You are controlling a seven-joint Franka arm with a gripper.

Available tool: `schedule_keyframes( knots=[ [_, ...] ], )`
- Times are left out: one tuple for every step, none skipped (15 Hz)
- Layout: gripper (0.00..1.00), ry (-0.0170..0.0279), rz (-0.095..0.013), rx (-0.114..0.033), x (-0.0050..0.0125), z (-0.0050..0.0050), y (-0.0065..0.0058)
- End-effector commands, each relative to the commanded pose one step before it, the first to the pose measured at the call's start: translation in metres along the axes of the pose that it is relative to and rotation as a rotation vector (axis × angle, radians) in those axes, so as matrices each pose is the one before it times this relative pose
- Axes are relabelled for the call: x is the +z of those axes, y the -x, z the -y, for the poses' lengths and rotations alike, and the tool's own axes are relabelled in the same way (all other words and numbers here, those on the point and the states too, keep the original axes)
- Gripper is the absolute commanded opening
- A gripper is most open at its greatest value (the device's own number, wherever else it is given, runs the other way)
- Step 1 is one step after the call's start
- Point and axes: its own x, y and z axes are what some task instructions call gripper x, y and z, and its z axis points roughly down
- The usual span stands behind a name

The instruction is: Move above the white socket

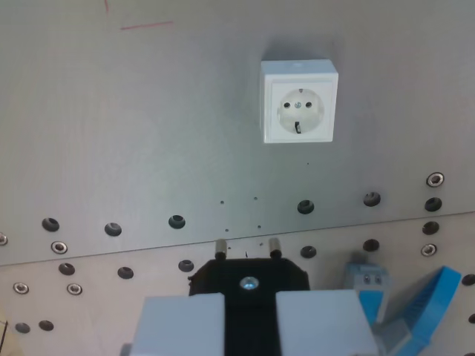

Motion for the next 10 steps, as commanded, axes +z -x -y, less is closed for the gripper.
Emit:
schedule_keyframes(
  knots=[
    [0.00, -0.00051, -0.0956, -0.0139, 0.01415, -0.00628, 0.00472],
    [0.00, 0.00072, -0.0052, -0.0026, 0.00395, -0.00108, 0.00101],
    [0.00, 0.00161, -0.0026, -0.0029, 0.00419, -0.00111, 0.00102],
    [0.00, 0.00085, -0.0008, -0.0023, 0.00440, -0.00113, 0.00101],
    [0.00, 0.00087, 0.0016, -0.0007, 0.00458, -0.00114, 0.00099],
    [0.00, 0.00067, -0.0010, -0.0002, 0.00476, -0.00115, 0.00100],
    [0.00, 0.00108, -0.0015, -0.0001, 0.00495, -0.00117, 0.00105],
    [0.00, 0.00141, 0.0013, 0.0003, 0.00500, -0.00119, 0.00111],
    [0.00, 0.00018, 0.0003, 0.0010, 0.00500, -0.00120, 0.00113],
    [0.00, 0.00085, 0.0003, -0.0016, 0.00500, -0.00121, 0.00117]
  ],
)
